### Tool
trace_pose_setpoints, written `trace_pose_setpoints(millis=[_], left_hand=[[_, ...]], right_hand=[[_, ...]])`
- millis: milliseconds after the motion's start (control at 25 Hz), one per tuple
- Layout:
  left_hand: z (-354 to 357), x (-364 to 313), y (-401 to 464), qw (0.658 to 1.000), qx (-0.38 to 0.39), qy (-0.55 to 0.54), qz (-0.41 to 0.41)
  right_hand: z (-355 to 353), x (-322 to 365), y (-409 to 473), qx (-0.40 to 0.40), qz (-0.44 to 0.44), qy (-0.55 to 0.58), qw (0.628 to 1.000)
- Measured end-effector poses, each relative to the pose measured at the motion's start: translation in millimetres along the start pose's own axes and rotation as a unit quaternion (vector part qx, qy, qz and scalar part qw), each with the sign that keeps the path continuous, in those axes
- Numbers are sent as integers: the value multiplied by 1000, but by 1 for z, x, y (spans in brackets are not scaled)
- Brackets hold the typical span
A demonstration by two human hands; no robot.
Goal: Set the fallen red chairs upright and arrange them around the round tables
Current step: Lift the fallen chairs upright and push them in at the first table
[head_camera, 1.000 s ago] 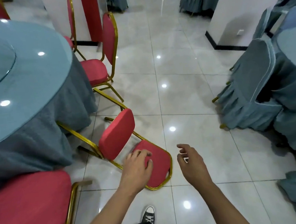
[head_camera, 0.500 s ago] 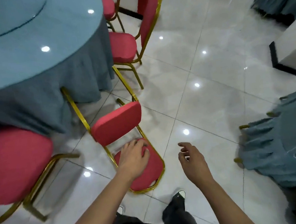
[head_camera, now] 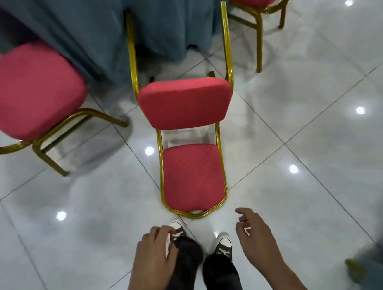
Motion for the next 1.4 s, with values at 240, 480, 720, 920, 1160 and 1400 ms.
trace_pose_setpoints(millis=[240, 480, 720, 920, 1160, 1400], left_hand=[[173, 81, 140, 999, -9, -18, -26], [334, 173, 304, 992, -13, -80, -93], [414, 234, 376, 958, 39, -217, -183], [392, 226, 360, 950, 40, -254, -175], [279, 188, 258, 971, 13, -186, -152], [104, 101, 138, 970, -17, -120, -209]], right_hand=[[113, -125, 171, 3, 4, -2, 1000], [189, -256, 344, -92, 21, 17, 995], [216, -352, 420, -65, 169, 67, 981], [202, -337, 405, -46, 198, 104, 974], [115, -239, 294, -8, 177, 76, 981], [-9, -109, 183, -6, 158, 80, 984]])
Point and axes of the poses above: each hand's wrist, its own y-axis towards the middle knuckle, its own z-axis out of the palm, x = y × z, the point moved 7 cm from there along y, towards the middle knuckle, and after that the axes turned 10 degrees about y, right-handed, at the moved point
